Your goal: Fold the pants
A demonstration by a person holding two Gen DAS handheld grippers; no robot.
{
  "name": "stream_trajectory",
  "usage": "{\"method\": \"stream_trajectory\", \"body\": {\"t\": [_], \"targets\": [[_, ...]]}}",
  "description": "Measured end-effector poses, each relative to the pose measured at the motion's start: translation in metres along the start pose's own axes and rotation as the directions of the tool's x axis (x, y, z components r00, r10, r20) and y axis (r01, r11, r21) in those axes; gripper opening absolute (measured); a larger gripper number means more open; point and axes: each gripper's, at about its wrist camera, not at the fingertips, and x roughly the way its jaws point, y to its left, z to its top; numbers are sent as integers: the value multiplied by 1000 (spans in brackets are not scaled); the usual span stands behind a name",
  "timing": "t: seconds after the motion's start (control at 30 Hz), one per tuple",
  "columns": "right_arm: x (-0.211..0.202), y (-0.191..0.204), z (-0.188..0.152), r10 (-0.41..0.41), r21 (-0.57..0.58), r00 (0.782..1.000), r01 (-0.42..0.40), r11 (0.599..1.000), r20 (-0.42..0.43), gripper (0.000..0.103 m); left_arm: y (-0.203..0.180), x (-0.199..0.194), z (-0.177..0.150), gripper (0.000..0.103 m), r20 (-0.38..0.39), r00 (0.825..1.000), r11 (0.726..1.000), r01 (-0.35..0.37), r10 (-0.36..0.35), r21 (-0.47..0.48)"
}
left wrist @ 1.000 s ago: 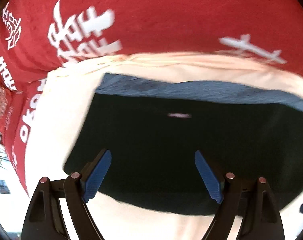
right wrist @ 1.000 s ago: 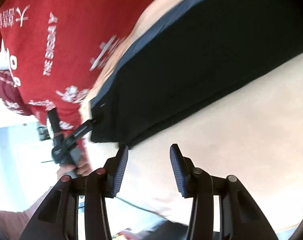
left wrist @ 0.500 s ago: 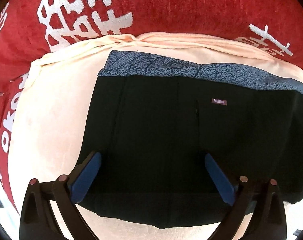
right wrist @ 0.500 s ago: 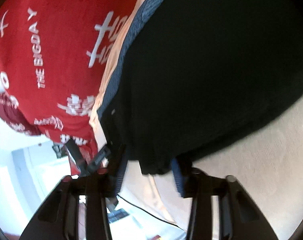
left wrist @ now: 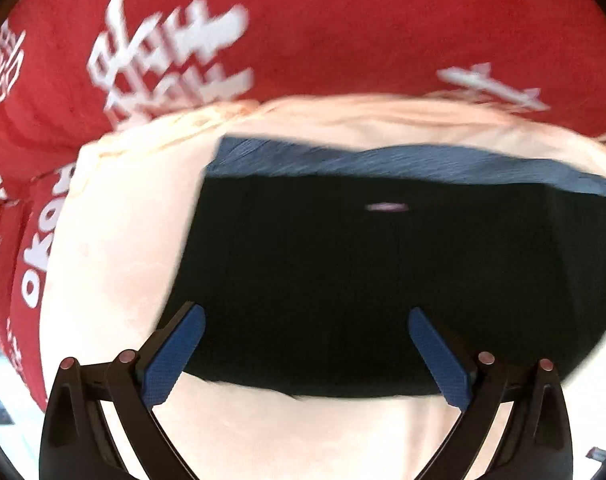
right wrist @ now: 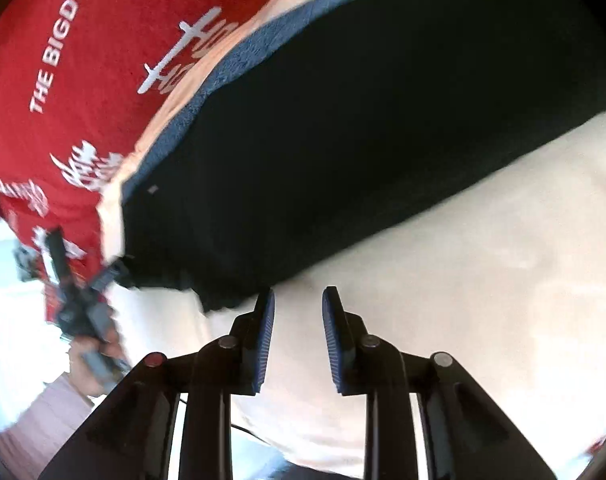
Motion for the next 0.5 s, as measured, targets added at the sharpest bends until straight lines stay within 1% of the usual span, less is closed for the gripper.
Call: {"method": "stream_trajectory", "body": {"t": [0.03, 0.1, 0.17, 0.23, 0.27, 0.3, 0.33, 0.37, 0.4, 0.43, 0.47, 0.5], "targets": [[-8, -1, 1, -20, -17, 1000, 20, 1000, 13, 27, -19, -9, 0, 103, 18, 999, 999, 28, -28, 25], [-30, -1, 8, -69, -57, 996, 72, 996, 62, 27, -52, -17, 2, 103, 30, 997, 996, 74, -76, 56], [-45, 2, 22, -105, -107, 987, 118, 987, 119, 27, -93, -13, 5, 103, 22, 989, 987, 144, -146, 70], [-48, 6, 38, -132, -150, 981, 153, 977, 142, 27, -127, -1, 7, 103, 7, 987, 984, 162, -163, 78], [-43, 7, 47, -143, -177, 979, 169, 970, 146, 27, -145, 6, 5, 103, -1, 989, 984, 149, -150, 97], [-40, 6, 51, -155, -193, 977, 181, 964, 146, 27, -157, 15, 2, 103, -7, 993, 986, 114, -114, 124], [-33, 6, 55, -184, -214, 972, 213, 953, 145, 27, -169, 29, -3, 103, -29, 998, 986, 55, -51, 159], [-24, -1, 59, -232, -228, 963, 258, 939, 138, 27, -168, 35, -6, 103, -32, 998, 987, 64, -60, 147], [-20, -11, 60, -256, -227, 958, 280, 933, 132, 20, -161, 35, -7, 103, -23, 995, 990, 98, -96, 103], [-21, -19, 62, -234, -219, 962, 261, 940, 139, 9, -153, 38, -6, 103, -54, 991, 989, 126, -122, 73], [-26, -28, 62, -214, -196, 966, 241, 951, 147, 9, -148, 39, -5, 103, -70, 989, 989, 136, -132, 55], [-32, -34, 63, -213, -166, 965, 237, 957, 150, 9, -144, 38, -3, 103, -86, 989, 991, 127, -123, 44]]}}
